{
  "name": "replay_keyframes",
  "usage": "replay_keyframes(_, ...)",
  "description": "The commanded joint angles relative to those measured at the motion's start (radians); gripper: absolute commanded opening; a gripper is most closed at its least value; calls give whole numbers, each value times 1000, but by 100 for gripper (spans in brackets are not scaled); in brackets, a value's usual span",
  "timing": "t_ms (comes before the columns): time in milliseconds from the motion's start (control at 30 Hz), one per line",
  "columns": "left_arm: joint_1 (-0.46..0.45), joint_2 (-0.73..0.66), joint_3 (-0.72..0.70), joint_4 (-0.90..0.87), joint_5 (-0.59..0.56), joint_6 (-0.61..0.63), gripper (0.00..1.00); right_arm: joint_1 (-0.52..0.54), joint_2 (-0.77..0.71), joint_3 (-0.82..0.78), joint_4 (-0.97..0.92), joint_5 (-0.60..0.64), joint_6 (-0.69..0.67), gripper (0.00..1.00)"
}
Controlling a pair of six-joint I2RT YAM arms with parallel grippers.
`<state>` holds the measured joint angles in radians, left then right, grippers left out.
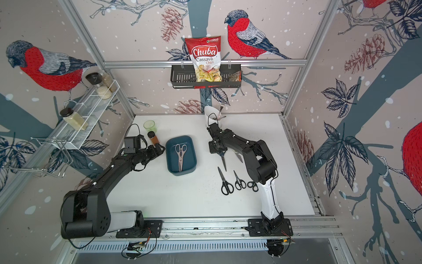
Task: Put the scissors into the storage box
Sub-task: Pick up the scissors from the center of the board, then place the scissors in the storage box.
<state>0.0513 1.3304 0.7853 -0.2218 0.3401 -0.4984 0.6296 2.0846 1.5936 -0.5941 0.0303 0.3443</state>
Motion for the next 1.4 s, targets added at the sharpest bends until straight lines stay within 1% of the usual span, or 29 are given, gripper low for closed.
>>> replay_keyframes(0, 5, 3, 1, 22, 15, 1, 94, -4, -35, 28, -12, -25, 21, 0)
replay_keyframes(267, 14, 9, 0, 30, 34, -7, 94, 0, -71, 104, -32, -49, 46, 0)
replay_keyframes(400, 25, 14, -3, 41, 53, -16, 94, 41, -68, 180, -15, -80, 72, 0)
replay_keyframes(533, 36, 21, -6, 45, 69, -22, 94, 96, -34, 273, 22, -77, 108, 0)
replay_keyframes(867, 53, 6, -10, 50, 71, -28, 94, 212, 110, 436, 232, -170, 188, 0)
replay_keyframes(1133, 84, -22, -20, 61, 63, -39, 94, 264, 208, 435, 322, -187, 266, 0)
replay_keyframes(1367, 87, -40, -23, 61, 51, -40, 94, 278, 245, 346, 370, -153, 316, 0)
